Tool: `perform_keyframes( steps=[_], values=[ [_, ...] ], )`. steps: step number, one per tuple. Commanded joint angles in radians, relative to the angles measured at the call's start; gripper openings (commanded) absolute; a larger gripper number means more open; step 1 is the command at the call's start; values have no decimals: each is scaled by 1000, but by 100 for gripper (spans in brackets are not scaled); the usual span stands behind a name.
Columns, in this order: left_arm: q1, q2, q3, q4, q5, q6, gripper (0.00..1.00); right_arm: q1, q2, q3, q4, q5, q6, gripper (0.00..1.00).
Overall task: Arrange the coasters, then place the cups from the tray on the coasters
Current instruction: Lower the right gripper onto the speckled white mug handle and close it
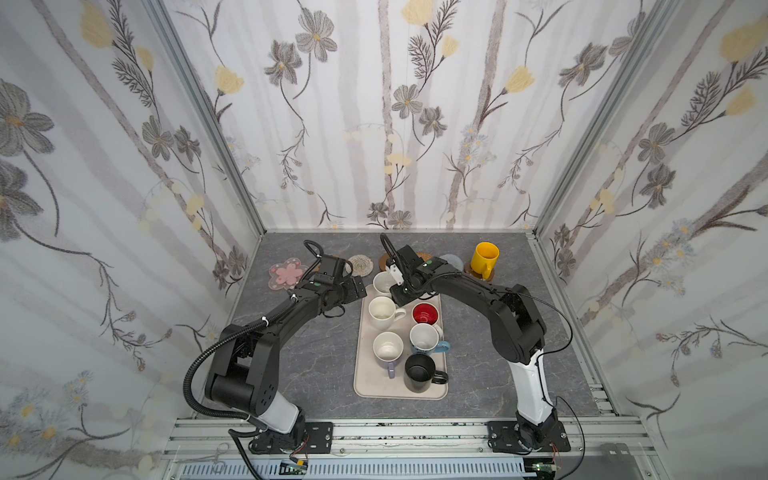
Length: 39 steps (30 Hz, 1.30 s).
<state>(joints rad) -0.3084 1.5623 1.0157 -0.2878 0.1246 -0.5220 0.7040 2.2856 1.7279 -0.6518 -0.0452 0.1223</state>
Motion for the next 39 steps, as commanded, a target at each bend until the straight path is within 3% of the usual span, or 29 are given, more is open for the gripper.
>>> perform_keyframes(
  steps=[1, 10, 22, 39],
  values=[
    [3, 10, 12, 13, 2, 10, 100, -4, 13, 10, 20, 5, -19, 46],
    [3, 22, 14, 12, 13, 13, 100, -16, 23, 21, 17, 8, -26, 39],
    [2, -1, 11, 12, 25, 28, 100, -16, 19, 22, 7, 27, -29, 22],
    [-27, -105, 5, 12, -13, 58, 100, -15, -108, -15, 0, 91, 3, 6]
  ],
)
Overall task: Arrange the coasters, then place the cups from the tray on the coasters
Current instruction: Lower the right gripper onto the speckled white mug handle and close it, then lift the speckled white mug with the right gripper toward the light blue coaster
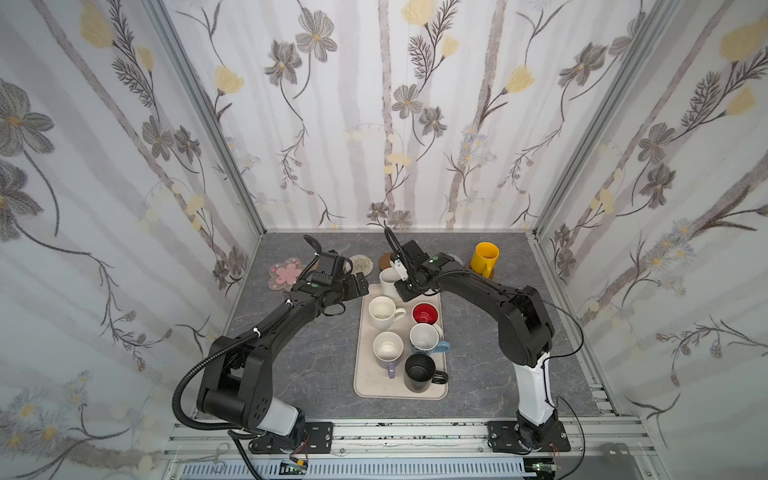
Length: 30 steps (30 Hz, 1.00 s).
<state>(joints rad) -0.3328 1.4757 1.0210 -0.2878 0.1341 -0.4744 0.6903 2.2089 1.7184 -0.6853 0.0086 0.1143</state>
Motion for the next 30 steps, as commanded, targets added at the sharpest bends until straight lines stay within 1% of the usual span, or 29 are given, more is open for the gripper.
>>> perform_keyframes(
  steps=[1, 8, 18, 23, 30],
  values=[
    [-7, -27, 0, 12, -25, 10, 100, -2, -41, -11, 33, 44, 13, 5],
    [-34, -67, 26, 11, -45, 10, 100, -3, -91, -20, 37, 74, 25, 0],
    [-58, -71, 75, 7, -63, 8, 100, -25, -136, -19, 44, 102, 30, 0],
    [-82, -31, 146, 0, -82, 10, 100, -63, -155, -19, 51, 107, 30, 0],
    [-111, 77, 292, -14, -95, 10, 100, -149, -179, -16, 78, 85, 29, 0]
  ],
)
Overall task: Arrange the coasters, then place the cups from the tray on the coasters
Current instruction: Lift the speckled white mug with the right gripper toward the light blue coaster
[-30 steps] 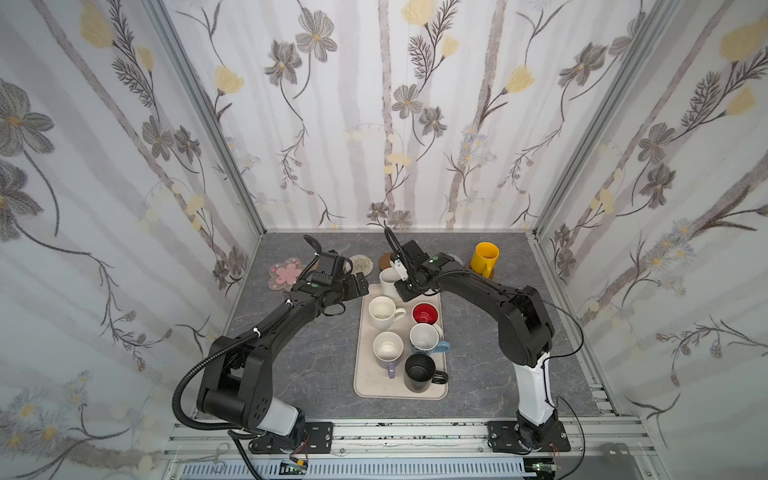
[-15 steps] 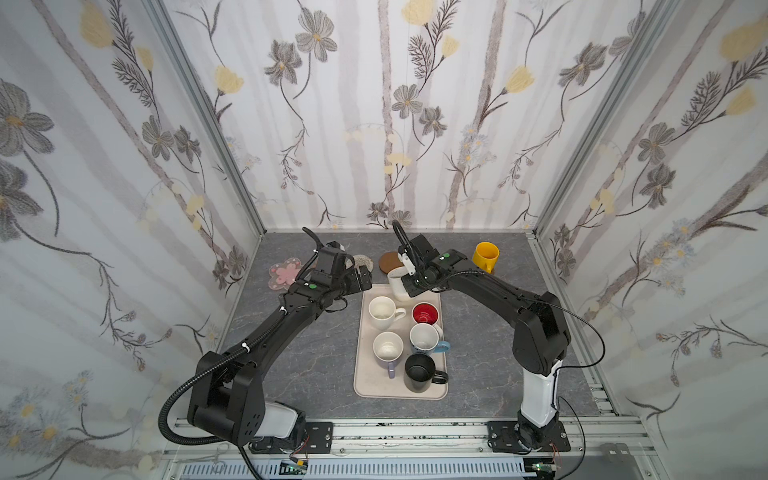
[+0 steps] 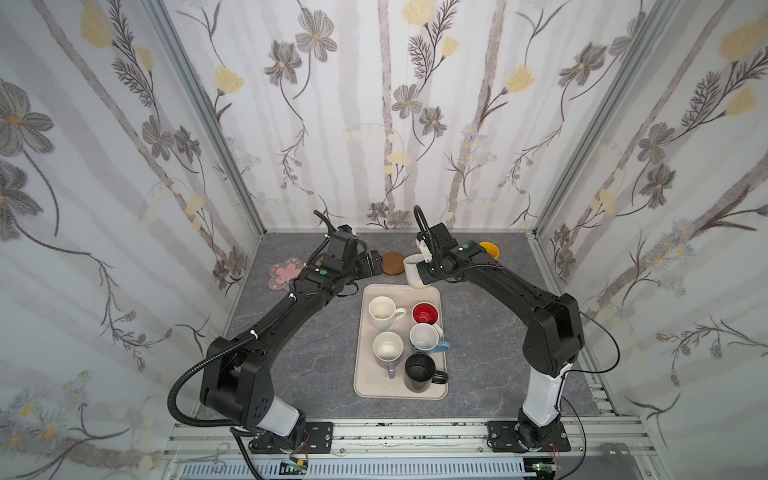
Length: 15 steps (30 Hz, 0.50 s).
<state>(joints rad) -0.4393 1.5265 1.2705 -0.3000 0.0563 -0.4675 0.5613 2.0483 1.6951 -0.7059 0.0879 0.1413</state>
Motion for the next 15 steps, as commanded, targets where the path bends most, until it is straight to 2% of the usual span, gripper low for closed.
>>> perform_keyframes(
  steps=[1, 15],
  values=[
    [-8, 44, 67, -3, -16, 4, 100, -36, -19, 8, 104, 3, 1, 0],
    [-22, 276, 290, -17, -25, 9, 100, -206, 39, 84, 129, -8, -4, 0]
  ],
)
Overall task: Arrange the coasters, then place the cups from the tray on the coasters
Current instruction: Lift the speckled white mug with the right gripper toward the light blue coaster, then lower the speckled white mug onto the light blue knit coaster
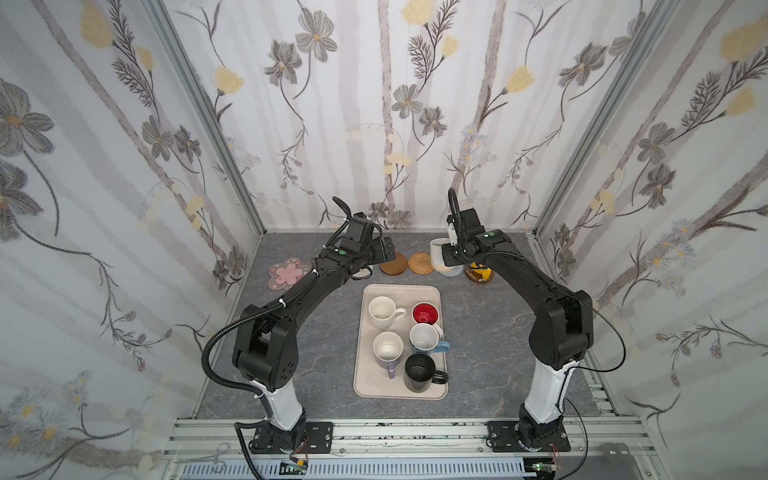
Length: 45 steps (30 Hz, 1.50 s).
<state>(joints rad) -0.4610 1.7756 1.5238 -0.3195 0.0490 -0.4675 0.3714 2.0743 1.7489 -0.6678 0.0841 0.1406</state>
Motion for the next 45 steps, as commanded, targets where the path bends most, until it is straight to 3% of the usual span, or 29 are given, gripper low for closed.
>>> perform_keyframes(
  steps=[1, 21, 45],
  values=[
    [1, 43, 56, 2, -23, 11, 100, -24, 24, 45, 92, -3, -4, 0],
    [5, 285, 341, -29, -109, 64, 100, -100, 252, 345, 87, 26, -27, 0],
    [15, 328, 318, -31, -104, 56, 100, -106, 316, 291, 114, 19, -10, 0]
  ],
)
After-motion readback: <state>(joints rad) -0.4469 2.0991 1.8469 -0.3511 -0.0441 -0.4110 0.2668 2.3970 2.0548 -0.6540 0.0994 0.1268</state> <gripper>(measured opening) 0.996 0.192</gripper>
